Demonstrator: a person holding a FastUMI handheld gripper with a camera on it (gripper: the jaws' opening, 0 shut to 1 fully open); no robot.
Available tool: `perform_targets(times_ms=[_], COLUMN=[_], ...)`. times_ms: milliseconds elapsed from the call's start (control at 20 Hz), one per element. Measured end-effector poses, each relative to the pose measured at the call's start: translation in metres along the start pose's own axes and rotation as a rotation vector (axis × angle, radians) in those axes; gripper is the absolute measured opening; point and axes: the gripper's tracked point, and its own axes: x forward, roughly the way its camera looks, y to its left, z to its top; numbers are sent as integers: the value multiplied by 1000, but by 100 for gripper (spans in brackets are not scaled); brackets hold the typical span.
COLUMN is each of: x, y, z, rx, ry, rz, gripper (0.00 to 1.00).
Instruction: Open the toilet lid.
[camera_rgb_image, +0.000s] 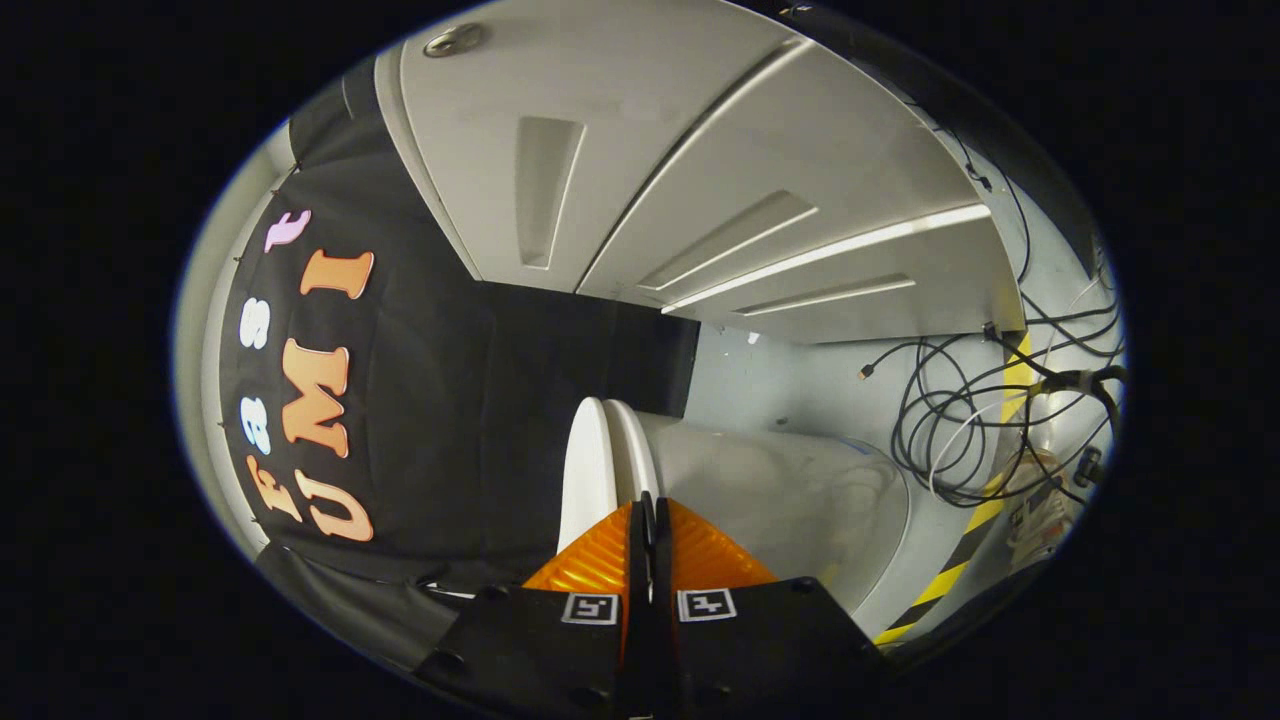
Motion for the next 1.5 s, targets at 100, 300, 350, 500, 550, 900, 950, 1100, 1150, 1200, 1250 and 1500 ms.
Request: perform_targets(times_ms=[100,300,350,500,550,900,950,1100,1150,1200,1250,1500], x=[-6,-21,-24,-25,-26,-31,-33,-34,-35,-37,-39,-47], y=[1,22,31,70,86,208,220,241,248,256,265,311], z=[0,4,5,11,15,3,-2,-15,-19,-25,-30,-64], rx=[-39,-93,-149,-336,-383,-699,-736,-811,-842,-874,-903,-1080], ry=[1,-12,-33,-98,-118,-212,-210,-183,-176,-174,-168,-143], rz=[-16,-19,-20,8,29,143,157,157,159,161,171,197], gripper=[8,8,8,8,8,7,8,8,8,8,8,8])
